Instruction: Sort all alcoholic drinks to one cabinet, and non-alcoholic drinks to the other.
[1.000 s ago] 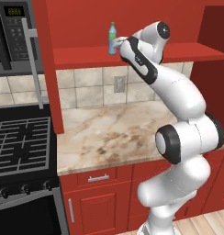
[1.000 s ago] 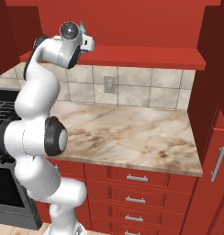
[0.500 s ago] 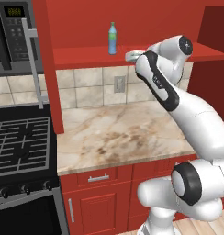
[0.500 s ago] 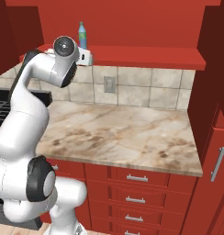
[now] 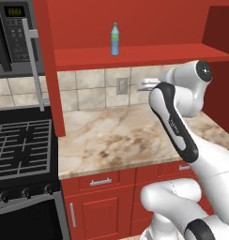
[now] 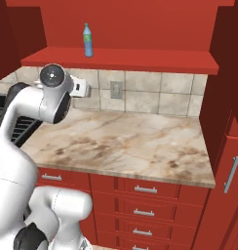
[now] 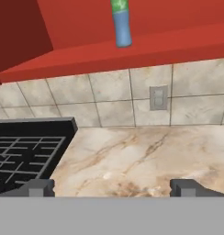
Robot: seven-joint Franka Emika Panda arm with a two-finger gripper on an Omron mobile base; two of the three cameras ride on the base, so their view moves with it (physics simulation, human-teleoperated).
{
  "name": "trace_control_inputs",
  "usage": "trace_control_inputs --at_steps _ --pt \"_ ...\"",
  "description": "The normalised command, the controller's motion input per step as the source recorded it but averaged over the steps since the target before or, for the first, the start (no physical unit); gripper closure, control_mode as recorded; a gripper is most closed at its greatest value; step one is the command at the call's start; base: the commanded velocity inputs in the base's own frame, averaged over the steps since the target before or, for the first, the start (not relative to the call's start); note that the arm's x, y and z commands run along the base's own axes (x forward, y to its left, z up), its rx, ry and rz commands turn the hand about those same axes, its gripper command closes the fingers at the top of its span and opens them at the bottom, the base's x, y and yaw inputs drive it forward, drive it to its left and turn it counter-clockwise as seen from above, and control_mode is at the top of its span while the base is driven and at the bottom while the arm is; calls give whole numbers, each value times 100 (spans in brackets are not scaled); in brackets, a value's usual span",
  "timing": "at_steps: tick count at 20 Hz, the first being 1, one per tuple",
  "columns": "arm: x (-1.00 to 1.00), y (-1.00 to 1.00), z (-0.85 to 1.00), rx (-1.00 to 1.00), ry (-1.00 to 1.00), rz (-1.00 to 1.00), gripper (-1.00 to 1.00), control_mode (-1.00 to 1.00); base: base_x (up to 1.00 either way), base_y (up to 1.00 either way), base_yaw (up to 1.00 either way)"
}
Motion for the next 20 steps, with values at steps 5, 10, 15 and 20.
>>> trace_control_inputs --at_steps 5,10,15,20 --pt "-78 0 -56 0 15 0 -100 -100 0 0 0" --pt "-34 0 -35 0 18 0 -100 -100 0 0 0" --pt "-16 0 -26 0 22 0 -100 -100 0 0 0" --pt "-7 0 -6 0 4 0 -100 100 -73 -5 0"
